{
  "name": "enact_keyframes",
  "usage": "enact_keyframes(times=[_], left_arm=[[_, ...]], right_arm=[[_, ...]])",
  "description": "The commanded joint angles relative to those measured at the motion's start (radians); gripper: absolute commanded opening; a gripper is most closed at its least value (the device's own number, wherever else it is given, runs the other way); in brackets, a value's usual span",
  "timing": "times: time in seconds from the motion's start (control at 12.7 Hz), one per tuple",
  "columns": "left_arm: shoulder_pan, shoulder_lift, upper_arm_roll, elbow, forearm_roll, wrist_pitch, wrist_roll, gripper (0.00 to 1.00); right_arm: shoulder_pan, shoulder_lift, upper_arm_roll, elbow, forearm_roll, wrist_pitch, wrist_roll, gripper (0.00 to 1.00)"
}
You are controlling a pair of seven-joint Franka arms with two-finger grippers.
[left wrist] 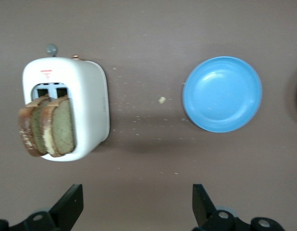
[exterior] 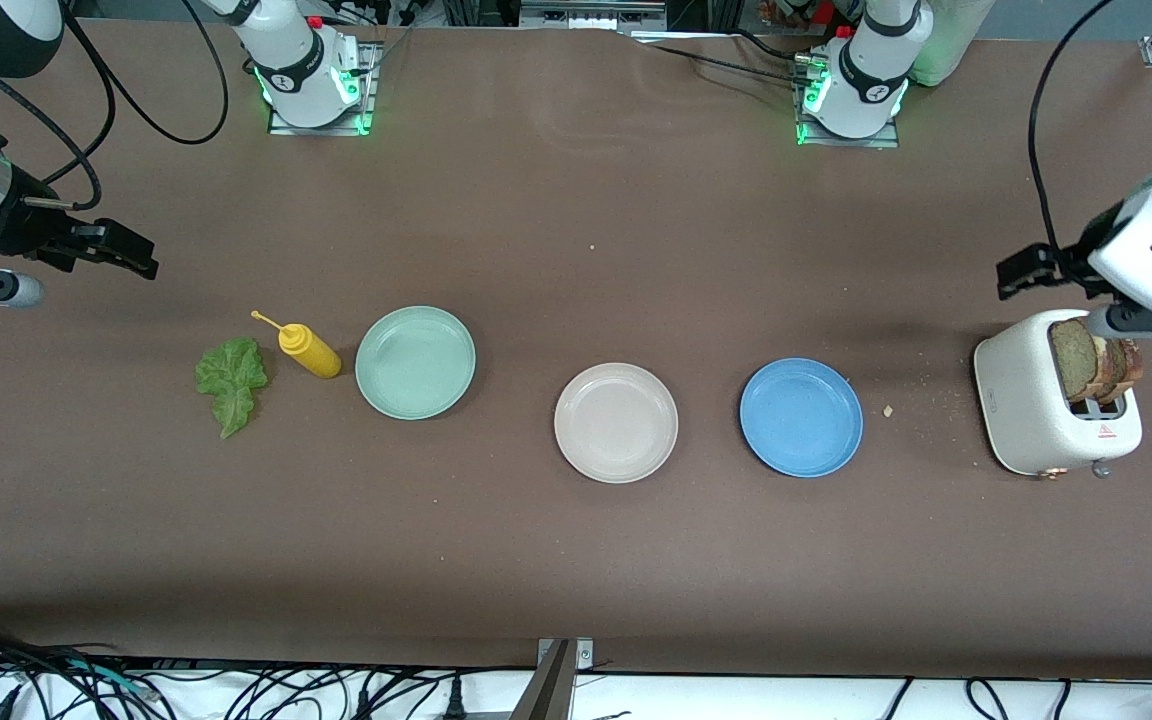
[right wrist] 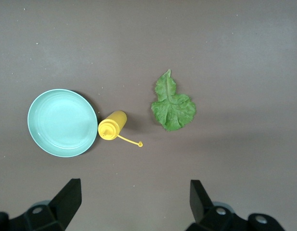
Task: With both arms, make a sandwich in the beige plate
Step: 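Lower the left gripper onto a bread slice in the white toaster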
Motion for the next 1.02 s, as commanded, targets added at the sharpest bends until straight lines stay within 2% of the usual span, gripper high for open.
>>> enact_keyframes(times=[0.0, 0.39, 0.63, 0.95], left_arm=[[0.026, 0.058, -0.005, 0.004, 0.042, 0.032, 0.027, 1.0], [0.084, 0.147, -0.005, -0.026, 0.08, 0.131, 0.097, 1.0], [0.147, 0.159, -0.006, -0.082, 0.081, 0.22, 0.18, 1.0], [0.196, 0.207, -0.005, -0.092, 0.081, 0.266, 0.247, 1.0]], right_arm=[[0.001, -0.003, -0.002, -0.003, 0.009, 0.006, -0.014, 1.0], [0.001, -0.003, -0.002, -0.003, 0.009, 0.006, -0.014, 1.0], [0.001, -0.003, -0.002, -0.003, 0.009, 0.006, -0.014, 1.0], [0.004, -0.003, -0.002, -0.003, 0.009, 0.007, -0.014, 1.0]])
